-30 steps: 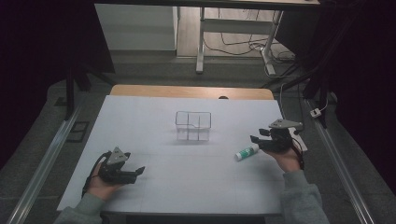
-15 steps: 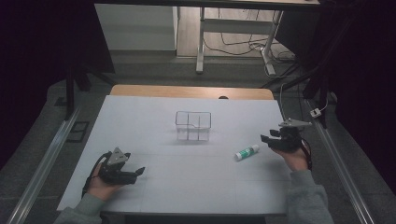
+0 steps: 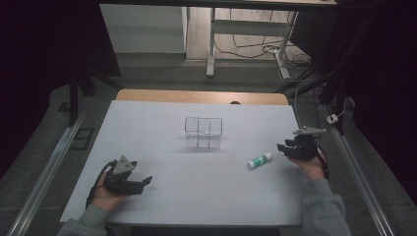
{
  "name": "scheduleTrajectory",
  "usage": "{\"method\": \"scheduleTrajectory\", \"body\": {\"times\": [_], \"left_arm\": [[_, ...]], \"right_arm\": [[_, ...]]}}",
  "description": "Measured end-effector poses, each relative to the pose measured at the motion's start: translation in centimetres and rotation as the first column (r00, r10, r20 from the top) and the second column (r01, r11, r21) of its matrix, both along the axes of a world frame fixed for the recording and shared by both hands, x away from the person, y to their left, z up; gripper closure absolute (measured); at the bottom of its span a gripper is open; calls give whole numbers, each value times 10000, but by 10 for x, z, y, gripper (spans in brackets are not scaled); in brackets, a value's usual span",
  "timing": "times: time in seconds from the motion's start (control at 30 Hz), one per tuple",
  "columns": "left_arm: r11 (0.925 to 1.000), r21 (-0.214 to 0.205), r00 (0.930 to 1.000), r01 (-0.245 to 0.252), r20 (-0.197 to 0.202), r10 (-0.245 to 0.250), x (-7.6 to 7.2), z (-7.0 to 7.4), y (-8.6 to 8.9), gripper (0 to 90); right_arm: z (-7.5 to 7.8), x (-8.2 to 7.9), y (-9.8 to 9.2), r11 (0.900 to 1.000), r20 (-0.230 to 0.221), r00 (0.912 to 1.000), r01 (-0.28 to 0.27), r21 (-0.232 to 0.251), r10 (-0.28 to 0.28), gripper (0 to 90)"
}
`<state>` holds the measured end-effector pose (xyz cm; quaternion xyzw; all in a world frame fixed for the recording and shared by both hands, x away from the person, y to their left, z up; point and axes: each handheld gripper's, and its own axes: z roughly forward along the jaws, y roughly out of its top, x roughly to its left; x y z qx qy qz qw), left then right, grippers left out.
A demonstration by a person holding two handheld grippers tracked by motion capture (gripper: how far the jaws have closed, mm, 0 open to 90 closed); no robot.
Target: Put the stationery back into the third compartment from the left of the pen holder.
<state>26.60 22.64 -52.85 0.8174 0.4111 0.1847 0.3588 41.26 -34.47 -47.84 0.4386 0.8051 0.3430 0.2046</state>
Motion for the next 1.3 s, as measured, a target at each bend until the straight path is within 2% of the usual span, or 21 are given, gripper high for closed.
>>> {"method": "scheduleTrajectory", "body": {"times": [0.07, 0.27, 0.7, 0.83, 1.1, 1.3], "left_arm": [[10000, -15, 10000, 2, 4, -2, 0, 0, 0, 190], [10000, -15, 10000, 29, -19, -29, 0, 0, 0, 190], [10000, 10, 10000, 57, -54, -57, 0, -1, 0, 191], [10000, 27, 10000, 60, -61, -60, 0, -1, 0, 191], [10000, 47, 10000, 63, -64, -63, 0, -1, -1, 192], [10000, 32, 10000, 55, -71, -55, 0, -1, 0, 192]], "right_arm": [[-2, 0, 1, 9999, -133, 9999, -89, -104, 88, 628], [-8, 2, 6, 9961, -530, 9973, -551, -692, 515, 897], [-20, 4, 22, 9849, -1170, 9855, -1358, -1071, 1231, 898], [-20, 2, 27, 9820, -1099, 9853, -1441, -1220, 1309, 898], [-18, 0, 33, 9799, -1126, 9799, -1753, -947, 1644, 898], [-19, -5, 43, 9745, -1165, 9748, -2019, -981, 1903, 898]]}}
